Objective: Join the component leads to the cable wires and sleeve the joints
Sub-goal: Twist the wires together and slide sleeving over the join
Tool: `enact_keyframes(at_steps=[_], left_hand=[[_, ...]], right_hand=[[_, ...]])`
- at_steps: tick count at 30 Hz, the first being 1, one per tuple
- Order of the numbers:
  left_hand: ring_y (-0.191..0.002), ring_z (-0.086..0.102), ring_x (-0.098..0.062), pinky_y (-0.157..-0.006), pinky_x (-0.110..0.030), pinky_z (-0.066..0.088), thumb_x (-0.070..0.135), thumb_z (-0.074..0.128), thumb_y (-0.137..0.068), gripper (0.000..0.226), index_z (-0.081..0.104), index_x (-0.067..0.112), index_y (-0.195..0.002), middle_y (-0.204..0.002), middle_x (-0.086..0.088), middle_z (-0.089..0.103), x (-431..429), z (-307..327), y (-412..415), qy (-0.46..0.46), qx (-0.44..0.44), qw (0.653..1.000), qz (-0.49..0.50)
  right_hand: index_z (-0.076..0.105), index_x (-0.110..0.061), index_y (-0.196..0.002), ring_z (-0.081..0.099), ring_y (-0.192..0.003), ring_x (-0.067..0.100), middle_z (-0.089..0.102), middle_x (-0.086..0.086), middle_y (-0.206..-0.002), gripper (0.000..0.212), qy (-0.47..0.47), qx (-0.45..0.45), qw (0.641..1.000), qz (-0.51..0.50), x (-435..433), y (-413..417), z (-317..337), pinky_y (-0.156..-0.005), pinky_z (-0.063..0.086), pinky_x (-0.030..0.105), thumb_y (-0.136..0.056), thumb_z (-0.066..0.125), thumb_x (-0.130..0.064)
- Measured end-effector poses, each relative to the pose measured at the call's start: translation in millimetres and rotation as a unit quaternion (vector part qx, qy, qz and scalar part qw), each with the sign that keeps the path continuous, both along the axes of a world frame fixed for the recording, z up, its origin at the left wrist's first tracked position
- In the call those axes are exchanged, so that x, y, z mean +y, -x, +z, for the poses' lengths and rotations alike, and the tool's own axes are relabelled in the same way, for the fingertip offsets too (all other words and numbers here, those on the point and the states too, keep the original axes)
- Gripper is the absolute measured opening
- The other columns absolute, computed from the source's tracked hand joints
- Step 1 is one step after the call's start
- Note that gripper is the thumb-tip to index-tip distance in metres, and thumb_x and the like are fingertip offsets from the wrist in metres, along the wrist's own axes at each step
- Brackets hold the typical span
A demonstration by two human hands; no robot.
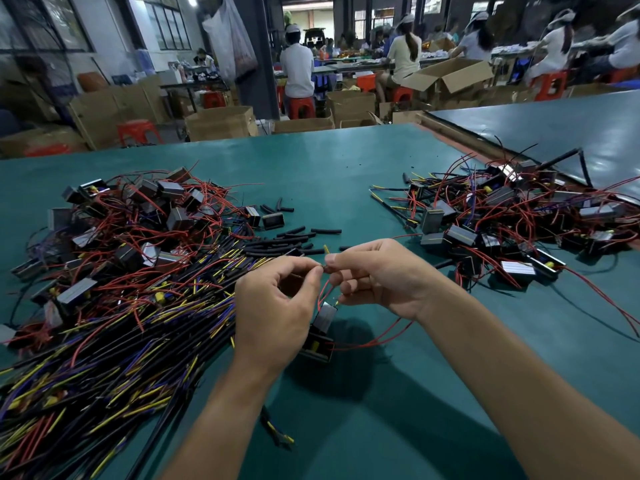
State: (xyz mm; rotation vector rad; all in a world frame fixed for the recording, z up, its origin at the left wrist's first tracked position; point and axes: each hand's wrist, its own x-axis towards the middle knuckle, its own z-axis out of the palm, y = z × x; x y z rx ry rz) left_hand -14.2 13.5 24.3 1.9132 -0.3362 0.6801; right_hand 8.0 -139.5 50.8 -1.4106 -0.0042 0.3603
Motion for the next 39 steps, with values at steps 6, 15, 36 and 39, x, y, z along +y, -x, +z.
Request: enact_keyframes(at_steps=[6, 15, 36, 39], left_hand=[[-0.056, 0.061, -0.007, -0.057, -0.019, 0.047, 0.007, 0.072, -0.084, 0.011, 0.075, 0.012, -0.074, -0.06, 0.007, 0.067, 1, 0, -1, 0.0, 0.032, 0.999, -0.005], [-0.046, 0.057, -0.013, -0.046, -0.019, 0.046, 0.006, 0.063, -0.088, 0.022, 0.073, 0.01, -0.069, -0.061, -0.004, 0.066, 6, 10, -5, 0.286, 0.331, 0.888, -0.14], [-0.052, 0.066, -0.021, -0.052, -0.031, 0.053, 0.004, 0.07, -0.084, 0.013, 0.069, 0.009, -0.072, -0.065, -0.007, 0.07, 5, 2, -5, 0.061, 0.122, 0.988, -0.07], [-0.049, 0.059, -0.018, -0.051, -0.027, 0.053, -0.001, 0.06, -0.09, 0.017, 0.062, 0.002, -0.073, -0.063, -0.008, 0.067, 5, 4, -5, 0.13, 0.205, 0.962, -0.123]], right_hand=[[0.072, -0.004, -0.074, 0.058, -0.047, 0.009, 0.069, 0.007, -0.066, 0.013, 0.017, -0.046, 0.999, 0.011, -3, 0, -2, -0.054, 0.056, 0.023, -0.087, 0.069, -0.006], [0.07, -0.007, -0.072, 0.059, -0.061, 0.017, 0.067, 0.009, -0.067, 0.02, 0.117, -0.242, 0.963, -0.009, 3, -4, -11, -0.067, 0.053, 0.033, -0.087, 0.066, 0.007], [0.067, -0.004, -0.077, 0.058, -0.067, 0.024, 0.066, 0.011, -0.07, 0.015, 0.104, -0.259, 0.96, -0.009, 0, -6, -14, -0.071, 0.051, 0.038, -0.087, 0.065, 0.007], [0.066, -0.003, -0.078, 0.059, -0.071, 0.024, 0.064, 0.013, -0.073, 0.014, 0.092, -0.264, 0.96, 0.003, 2, -5, -15, -0.074, 0.052, 0.039, -0.087, 0.065, 0.009]])
